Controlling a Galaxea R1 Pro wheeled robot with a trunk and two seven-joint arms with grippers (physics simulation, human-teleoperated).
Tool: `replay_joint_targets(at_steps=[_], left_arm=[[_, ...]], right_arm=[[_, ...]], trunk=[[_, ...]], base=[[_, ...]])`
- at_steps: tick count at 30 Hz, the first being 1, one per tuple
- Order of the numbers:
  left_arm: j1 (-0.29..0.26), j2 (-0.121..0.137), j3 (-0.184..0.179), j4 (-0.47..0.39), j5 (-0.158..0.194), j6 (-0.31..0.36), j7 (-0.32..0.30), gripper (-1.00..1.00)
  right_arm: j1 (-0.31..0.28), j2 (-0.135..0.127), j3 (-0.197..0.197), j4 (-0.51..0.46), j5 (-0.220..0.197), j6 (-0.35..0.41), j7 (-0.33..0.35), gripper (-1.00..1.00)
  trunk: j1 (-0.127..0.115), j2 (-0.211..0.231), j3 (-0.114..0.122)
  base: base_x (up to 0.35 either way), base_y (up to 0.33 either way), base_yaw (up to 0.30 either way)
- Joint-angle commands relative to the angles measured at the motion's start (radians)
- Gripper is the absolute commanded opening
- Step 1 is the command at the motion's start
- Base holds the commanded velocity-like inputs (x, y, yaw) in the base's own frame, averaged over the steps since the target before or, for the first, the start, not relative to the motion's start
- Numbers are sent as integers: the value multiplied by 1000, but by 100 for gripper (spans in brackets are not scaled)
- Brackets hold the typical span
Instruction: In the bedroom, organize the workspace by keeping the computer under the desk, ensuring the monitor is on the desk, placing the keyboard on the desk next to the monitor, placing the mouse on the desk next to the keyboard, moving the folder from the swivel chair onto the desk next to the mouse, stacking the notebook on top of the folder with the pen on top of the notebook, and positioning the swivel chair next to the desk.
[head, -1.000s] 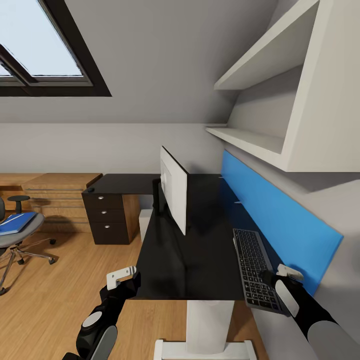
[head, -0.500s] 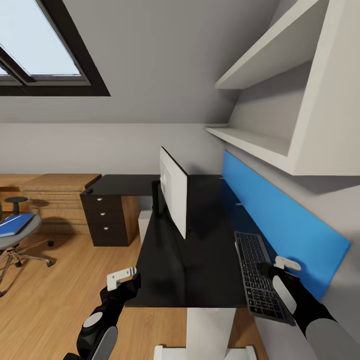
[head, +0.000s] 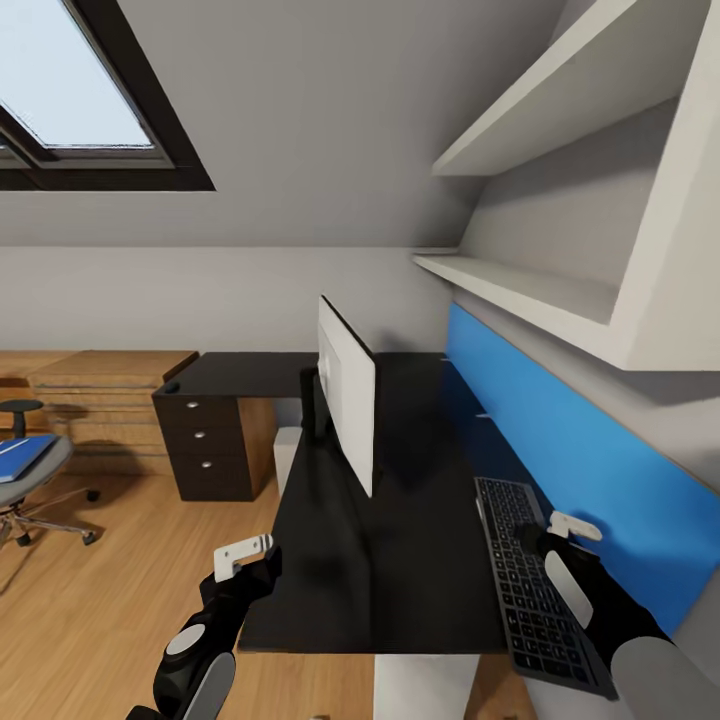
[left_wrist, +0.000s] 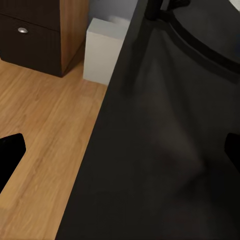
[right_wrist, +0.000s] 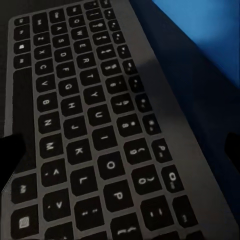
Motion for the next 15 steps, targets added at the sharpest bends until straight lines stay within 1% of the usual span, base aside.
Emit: replay_joint_targets(at_steps=[1, 9, 15], left_arm=[[-1, 1, -3, -2, 8, 2, 10, 100], [-1, 1, -4, -10, 9, 2, 8, 100], [-1, -1, -6, -21, 9, 1, 8, 100]], right_arm=[[-1, -1, 4, -1, -7, 4, -7, 100], [-1, -2, 6, 6, -7, 6, -6, 100], [-1, -3, 6, 10, -7, 10, -6, 100]], trunk=[[0, -1, -1], [0, -1, -1], [23, -43, -20]], base=[[93, 0, 0], [34, 0, 0], [2, 0, 0]])
